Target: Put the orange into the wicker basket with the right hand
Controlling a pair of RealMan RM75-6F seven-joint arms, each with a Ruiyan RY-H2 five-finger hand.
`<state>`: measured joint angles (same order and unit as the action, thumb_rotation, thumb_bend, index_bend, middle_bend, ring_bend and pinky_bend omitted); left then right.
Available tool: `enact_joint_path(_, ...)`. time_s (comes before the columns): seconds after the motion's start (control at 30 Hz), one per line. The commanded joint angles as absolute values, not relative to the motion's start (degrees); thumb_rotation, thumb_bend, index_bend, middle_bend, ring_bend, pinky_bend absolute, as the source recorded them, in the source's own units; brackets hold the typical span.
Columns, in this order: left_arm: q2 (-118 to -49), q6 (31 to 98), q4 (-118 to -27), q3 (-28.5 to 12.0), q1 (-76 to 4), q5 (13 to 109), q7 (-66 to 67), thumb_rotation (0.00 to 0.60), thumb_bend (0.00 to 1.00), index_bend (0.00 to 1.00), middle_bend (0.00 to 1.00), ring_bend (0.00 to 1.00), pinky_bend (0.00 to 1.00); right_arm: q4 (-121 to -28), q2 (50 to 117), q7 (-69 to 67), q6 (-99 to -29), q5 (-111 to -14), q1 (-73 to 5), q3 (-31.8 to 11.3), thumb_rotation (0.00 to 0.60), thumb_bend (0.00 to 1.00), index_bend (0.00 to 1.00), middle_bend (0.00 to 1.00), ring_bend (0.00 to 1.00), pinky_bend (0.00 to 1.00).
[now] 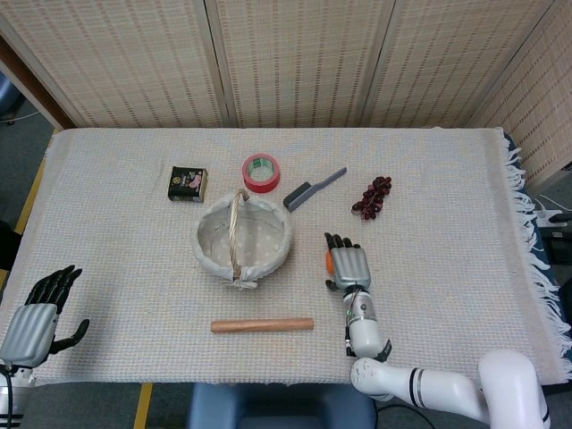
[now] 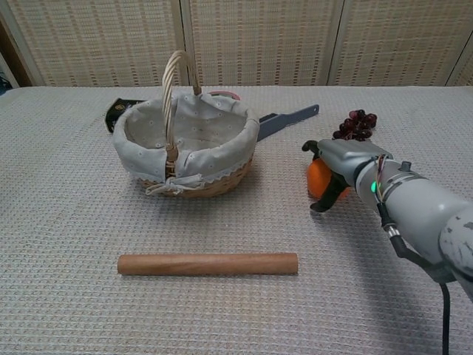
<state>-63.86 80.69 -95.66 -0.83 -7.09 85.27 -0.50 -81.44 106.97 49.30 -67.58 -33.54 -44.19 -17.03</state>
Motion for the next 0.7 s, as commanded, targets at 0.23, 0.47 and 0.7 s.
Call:
enact_joint_path(0.23, -63.85, 80.7, -95.78, -0.78, -7.06, 85.27, -0.3, 0.6, 0.35, 0.0, 0.0, 0.0, 0.08, -86.83, 103.68, 44.07, -69.84, -39.64, -42.72, -17.2, 0.6, 0.3, 0.18, 0.64, 0.7, 0.79)
enact_joint_path(0.47, -63.92, 80.71, -95.89, -0.68, -7.08, 85.48, 0.01, 0.6, 0.35, 0.0, 0.0, 0.0, 0.08, -97.97, 98.15, 39.08, -72.44, -45.33, -41.83, -20.72, 0.6, 0.3, 0.22, 0.66, 0.7, 0.79)
enact_joint_path(0.7, -64.1, 80.83, -95.91, -0.62, -7.07, 85.68, 0.4, 0.6, 0.35, 0.0, 0.0, 0.0, 0.08, -101.88, 98.13, 38.7, -74.3, -49.23, -44.87, -24.3, 0.6, 0.3, 0.26, 0.66, 0.71, 0.79)
